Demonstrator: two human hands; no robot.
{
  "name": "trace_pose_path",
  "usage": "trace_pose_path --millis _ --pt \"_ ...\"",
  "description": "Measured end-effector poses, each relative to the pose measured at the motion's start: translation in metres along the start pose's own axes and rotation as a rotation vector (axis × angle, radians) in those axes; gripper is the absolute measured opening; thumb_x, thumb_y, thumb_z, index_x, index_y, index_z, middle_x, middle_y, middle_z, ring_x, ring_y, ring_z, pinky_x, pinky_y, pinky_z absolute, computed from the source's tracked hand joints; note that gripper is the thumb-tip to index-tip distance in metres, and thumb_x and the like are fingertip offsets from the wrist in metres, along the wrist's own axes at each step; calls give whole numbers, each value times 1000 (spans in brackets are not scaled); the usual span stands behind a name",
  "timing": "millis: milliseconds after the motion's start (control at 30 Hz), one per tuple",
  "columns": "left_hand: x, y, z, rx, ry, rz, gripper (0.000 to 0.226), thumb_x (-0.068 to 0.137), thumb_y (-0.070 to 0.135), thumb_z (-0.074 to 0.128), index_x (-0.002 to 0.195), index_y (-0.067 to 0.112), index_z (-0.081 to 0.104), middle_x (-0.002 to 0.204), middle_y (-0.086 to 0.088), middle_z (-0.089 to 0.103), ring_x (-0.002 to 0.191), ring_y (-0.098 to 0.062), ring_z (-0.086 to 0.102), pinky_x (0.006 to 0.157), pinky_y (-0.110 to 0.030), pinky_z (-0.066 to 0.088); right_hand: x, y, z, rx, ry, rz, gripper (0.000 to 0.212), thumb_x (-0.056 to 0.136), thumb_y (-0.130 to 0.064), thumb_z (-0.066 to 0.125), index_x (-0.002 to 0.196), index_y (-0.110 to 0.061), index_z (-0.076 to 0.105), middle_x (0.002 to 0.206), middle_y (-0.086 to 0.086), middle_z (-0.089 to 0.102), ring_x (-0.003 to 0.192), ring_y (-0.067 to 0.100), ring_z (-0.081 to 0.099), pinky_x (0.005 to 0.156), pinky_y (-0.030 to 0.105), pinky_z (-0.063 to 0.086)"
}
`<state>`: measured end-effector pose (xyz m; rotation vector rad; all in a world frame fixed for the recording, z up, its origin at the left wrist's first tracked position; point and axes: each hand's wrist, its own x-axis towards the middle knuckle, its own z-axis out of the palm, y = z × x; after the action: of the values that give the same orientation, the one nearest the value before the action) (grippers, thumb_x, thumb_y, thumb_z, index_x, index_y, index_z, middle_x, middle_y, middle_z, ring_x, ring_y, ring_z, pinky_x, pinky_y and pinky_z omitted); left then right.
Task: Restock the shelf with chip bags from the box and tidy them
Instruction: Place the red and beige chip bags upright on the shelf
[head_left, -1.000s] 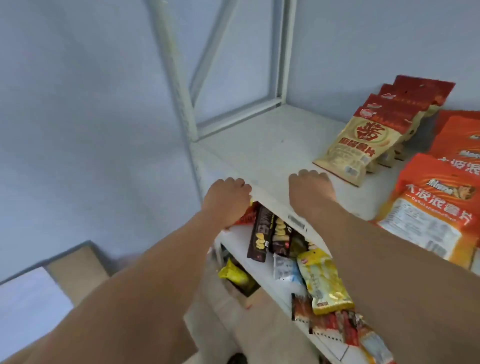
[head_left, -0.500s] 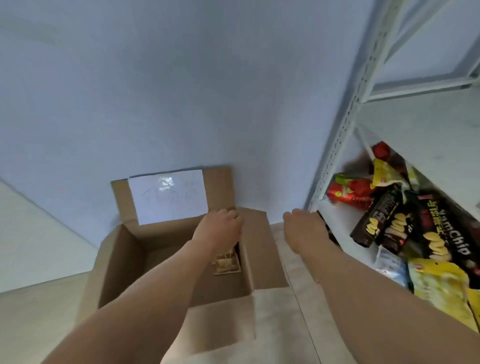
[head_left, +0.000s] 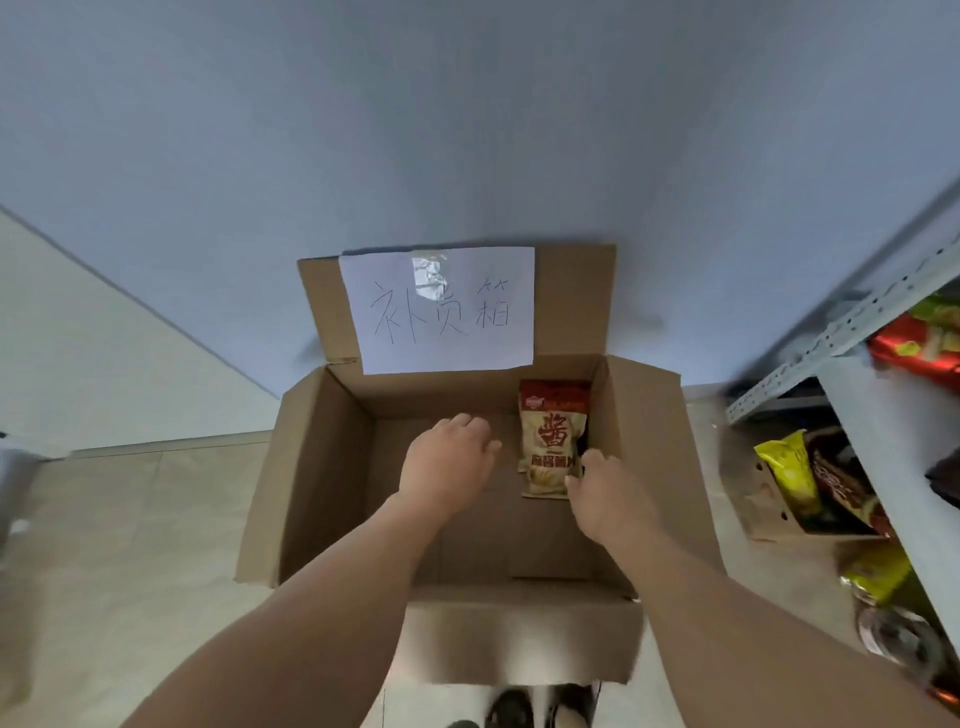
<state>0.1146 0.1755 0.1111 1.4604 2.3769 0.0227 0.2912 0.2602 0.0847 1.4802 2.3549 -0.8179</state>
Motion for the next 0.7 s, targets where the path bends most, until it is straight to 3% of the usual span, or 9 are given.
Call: trace_pose_path --millis 133,300,367,467,600,700 --pt "56 -30 59 -312 -28 -239 41 105 46 47 133 21 60 126 5 63 112 -16 63 87 -31 51 63 7 58 131 -23 153 32 102 -38 46 124 -14 50 116 9 59 99 25 60 78 37 52" --pt "125 -66 143 -444 -146 -308 41 103 50 50 128 19 61 120 0 68 102 -16 64 89 -36 55 144 24 123 387 -40 416 51 98 -50 53 132 -12 48 112 5 60 94 22 58 75 35 48" --pt "153 -75 174 -484 -212 -316 44 102 53 50 127 18 61 118 -3 68 99 -18 63 88 -37 55 175 35 148 477 -43 515 70 94 -60 51 143 -10 42 125 10 59 108 28 60 86 40 51" --pt "189 -79 215 -652 -322 -353 57 99 59 50 140 20 54 130 -5 65 114 -25 63 98 -39 53 215 47 186 600 -37 574 86 91 -65 52 156 -16 26 145 11 50 130 32 51 101 44 45" --pt "224 -72 252 -845 -451 -454 73 98 67 41 152 18 41 137 -10 56 122 -27 53 103 -36 37 255 60 228 761 43 600 92 84 -66 62 156 -22 25 149 7 47 133 32 49 106 47 44" --pt "241 -72 279 -982 -481 -513 92 88 80 41 153 15 41 155 -11 46 140 -29 45 119 -45 31 270 68 252 790 78 602 105 73 -73 68 156 -25 24 150 6 47 134 33 49 106 52 45"
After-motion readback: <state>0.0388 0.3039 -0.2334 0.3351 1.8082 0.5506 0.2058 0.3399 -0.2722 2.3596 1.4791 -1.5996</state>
